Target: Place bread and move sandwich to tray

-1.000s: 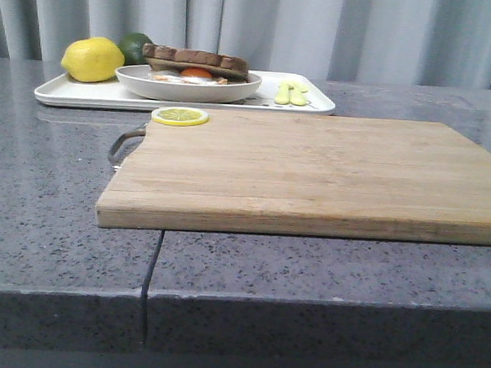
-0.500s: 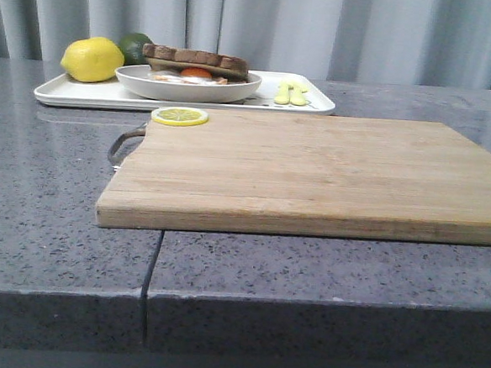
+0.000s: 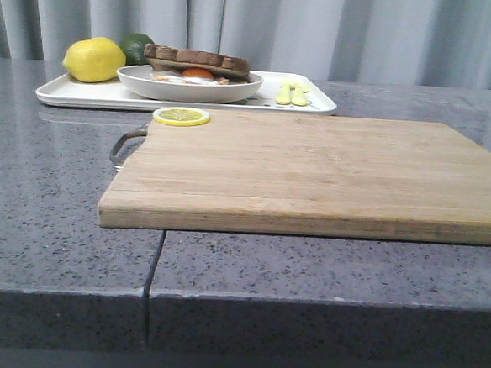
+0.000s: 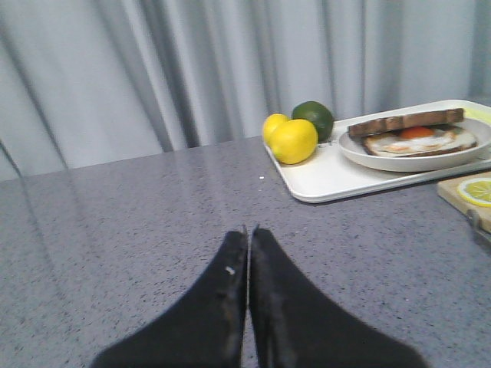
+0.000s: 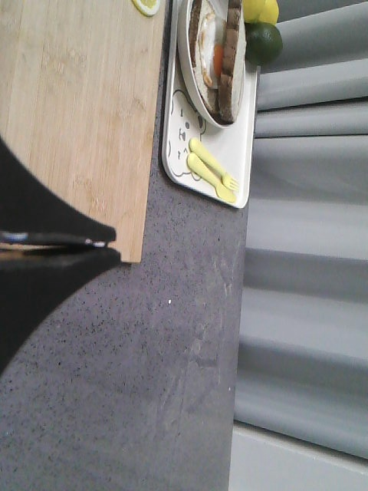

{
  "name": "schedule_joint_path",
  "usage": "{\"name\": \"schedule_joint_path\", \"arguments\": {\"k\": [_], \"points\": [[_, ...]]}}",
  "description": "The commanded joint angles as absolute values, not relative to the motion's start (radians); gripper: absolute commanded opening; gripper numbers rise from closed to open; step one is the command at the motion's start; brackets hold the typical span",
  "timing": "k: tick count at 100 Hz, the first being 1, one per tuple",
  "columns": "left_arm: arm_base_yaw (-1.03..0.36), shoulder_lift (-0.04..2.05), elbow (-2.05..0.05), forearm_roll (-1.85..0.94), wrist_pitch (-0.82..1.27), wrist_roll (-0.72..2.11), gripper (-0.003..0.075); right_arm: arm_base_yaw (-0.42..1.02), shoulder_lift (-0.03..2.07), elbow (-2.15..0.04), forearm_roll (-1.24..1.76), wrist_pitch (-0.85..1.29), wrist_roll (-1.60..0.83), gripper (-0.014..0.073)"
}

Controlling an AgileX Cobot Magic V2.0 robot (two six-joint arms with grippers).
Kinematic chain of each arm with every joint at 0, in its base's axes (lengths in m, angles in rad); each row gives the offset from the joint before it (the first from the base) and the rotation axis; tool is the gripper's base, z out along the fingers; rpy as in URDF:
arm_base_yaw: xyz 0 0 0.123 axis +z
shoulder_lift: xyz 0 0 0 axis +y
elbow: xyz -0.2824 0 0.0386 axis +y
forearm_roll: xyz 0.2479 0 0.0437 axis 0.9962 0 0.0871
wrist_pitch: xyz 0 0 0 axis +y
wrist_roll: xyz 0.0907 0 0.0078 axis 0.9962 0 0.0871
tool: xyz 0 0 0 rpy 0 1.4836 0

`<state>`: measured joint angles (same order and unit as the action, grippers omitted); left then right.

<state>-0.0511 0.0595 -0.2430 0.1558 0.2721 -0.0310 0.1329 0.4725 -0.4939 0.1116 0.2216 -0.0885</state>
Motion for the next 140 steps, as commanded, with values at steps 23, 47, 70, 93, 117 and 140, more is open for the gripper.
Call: {"name": "schedule_joint_path", "arguments": {"k": [23,47,70,93,117,140], "points": [[0.051,-0.036,-0.069,0.088,0.046,-0.033,-0.0020,0.128,0.473,-0.522,0.103,0.151,-0.091,-0.0066],[0.051,-0.036,0.002,0.076,0.008,-0.033,-0.0020,0.128,0.473,-0.522,0.103,0.152,-0.091,-0.0066],[0.051,-0.036,0.015,0.074,-0.008,-0.033,-0.0020,0.128,0.473,-0.522,0.103,0.152,-0.091,-0.0066],[0.051,-0.036,0.015,0.063,-0.010,-0.035,-0.0020,0.128,0.473,-0.522,0.103,0.152,-0.091,-0.0066],[0.051,-0.036,0.015,0.063,-0.010,-0.035,-0.0020,0.128,0.473,-0.522,0.103,0.152,-0.091,-0.0066],[0.051,-0.036,0.015,0.063,-0.010,-0.035,-0.0020,0.128,0.473,-0.522,0.103,0.152,-0.091,-0.0066]]}}
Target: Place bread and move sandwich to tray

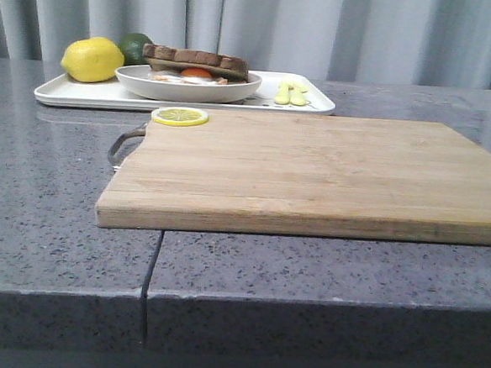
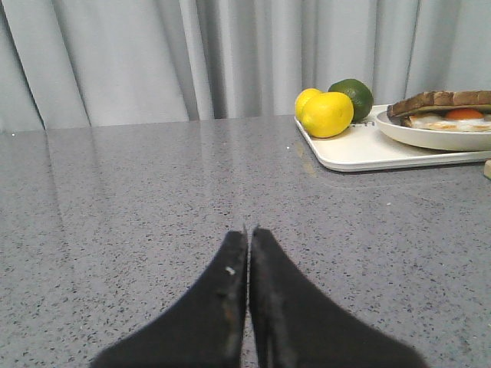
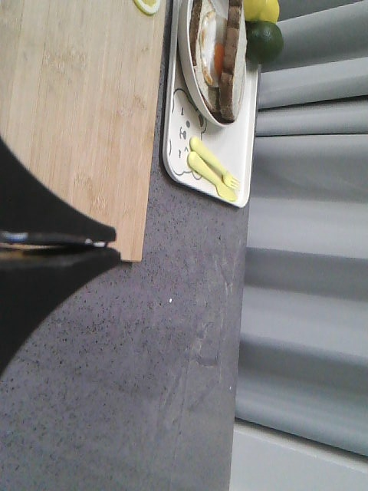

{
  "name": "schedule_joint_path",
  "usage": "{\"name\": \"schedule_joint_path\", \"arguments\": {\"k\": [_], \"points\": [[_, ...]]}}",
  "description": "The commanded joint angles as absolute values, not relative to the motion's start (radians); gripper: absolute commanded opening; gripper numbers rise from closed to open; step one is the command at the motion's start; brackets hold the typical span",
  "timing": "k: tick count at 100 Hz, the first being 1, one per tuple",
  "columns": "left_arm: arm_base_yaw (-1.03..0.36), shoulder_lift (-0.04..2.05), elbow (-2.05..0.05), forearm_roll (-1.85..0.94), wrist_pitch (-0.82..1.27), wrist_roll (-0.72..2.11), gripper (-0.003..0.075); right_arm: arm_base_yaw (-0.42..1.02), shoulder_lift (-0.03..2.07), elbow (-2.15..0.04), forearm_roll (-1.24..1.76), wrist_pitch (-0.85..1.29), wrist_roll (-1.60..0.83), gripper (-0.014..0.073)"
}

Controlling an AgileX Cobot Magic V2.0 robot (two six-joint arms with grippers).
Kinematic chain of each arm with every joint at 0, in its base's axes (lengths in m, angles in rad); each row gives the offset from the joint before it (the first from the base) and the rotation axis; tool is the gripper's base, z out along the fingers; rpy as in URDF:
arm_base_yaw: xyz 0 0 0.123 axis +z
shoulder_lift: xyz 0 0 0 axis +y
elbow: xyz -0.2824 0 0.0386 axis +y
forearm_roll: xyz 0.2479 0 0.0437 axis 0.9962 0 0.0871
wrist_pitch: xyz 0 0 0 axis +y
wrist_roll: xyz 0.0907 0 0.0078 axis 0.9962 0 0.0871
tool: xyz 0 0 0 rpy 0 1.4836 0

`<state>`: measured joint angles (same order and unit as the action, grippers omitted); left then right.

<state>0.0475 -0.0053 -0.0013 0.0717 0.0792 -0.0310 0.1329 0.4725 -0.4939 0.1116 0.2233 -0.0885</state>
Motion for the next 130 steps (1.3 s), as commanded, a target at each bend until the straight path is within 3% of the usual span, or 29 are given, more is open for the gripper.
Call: {"name": "schedule_joint_path", "arguments": {"k": [1,40,62,117,130], "points": [[0.051,-0.036,0.015,0.063,-0.010,-0.035,-0.0020,0.128,0.473,-0.522,0.103,0.152,-0.091,-0.0066],[0.051,-0.036,0.015,0.063,-0.010,-0.035,-0.0020,0.128,0.473,-0.516,0.087,0.141,-0.118,-0.0066],[0.051,-0.036,0.015,0.063,-0.010,-0.035,-0.0020,0.128,0.424,-0.409,0.020,0.094,-0.118,-0.0066],[0.051,-0.036,0.015,0.063,-0.010,-0.035,-0.0020,0.128,-0.019,-0.037,-0.078,0.063,-0.044,-0.0066],[0.051,-0.036,0.015,0.063,-0.010,-0.035,-0.0020,0.112,-0.029,0.006,-0.084,0.069,0.000,-0.0066]]}}
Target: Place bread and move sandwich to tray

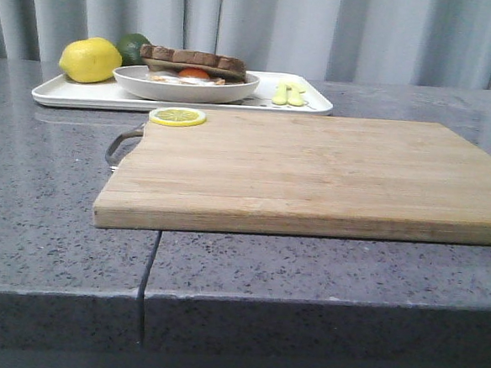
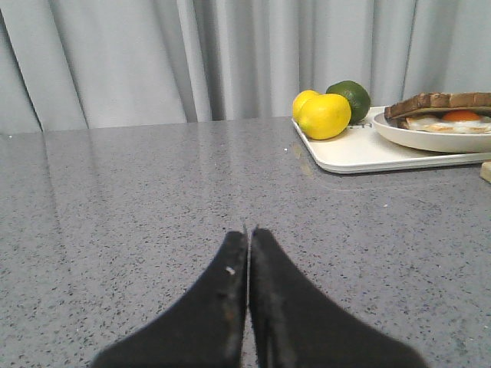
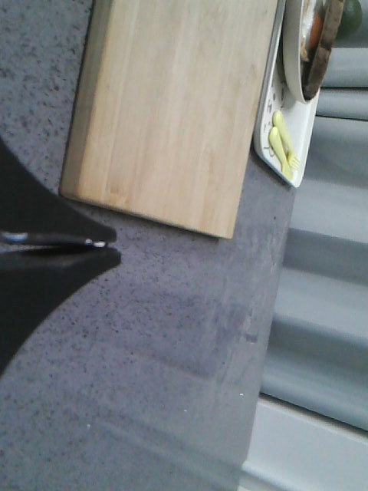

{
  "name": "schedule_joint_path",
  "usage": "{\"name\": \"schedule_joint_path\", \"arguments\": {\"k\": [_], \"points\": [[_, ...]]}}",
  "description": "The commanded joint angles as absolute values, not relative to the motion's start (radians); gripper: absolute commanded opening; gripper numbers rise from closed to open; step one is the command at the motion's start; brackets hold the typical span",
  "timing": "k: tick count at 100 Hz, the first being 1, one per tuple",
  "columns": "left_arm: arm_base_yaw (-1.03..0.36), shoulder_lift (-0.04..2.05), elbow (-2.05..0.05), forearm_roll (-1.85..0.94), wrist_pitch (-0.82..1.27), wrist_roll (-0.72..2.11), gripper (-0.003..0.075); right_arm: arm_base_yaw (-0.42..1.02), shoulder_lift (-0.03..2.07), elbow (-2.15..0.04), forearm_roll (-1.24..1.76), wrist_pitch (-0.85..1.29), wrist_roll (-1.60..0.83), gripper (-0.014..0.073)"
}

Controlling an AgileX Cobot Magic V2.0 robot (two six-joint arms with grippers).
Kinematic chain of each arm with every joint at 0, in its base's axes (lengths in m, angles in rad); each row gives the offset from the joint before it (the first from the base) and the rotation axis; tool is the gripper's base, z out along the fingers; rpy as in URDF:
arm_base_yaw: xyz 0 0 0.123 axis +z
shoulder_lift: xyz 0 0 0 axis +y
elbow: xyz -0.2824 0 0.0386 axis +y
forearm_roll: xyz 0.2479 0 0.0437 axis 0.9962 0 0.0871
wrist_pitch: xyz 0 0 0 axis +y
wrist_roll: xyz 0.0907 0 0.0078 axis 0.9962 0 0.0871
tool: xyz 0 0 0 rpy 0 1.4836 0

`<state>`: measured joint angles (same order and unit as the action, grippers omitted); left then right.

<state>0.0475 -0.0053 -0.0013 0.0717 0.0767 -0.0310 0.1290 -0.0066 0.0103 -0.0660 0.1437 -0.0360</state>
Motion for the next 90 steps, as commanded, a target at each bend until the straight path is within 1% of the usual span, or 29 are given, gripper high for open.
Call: {"name": "schedule_joint_path", "arguments": {"k": [1,12,90], "points": [[0.051,-0.036,0.015,0.063,-0.010,-0.035,-0.0020,0.110,-0.029,0.008,-0.084,0.070,0.000,-0.0066],[0.051,-0.036,0.015,0.063,-0.010,-0.035,-0.0020,0.093,-0.029,0.029,-0.084,0.069,0.025,-0.0066],[0.051,-0.036,0.015,0.063,-0.010,-0.035,-0.0020,0.093,-0.029,0.030,-0.083,0.074,0.025,-0.0066]]}}
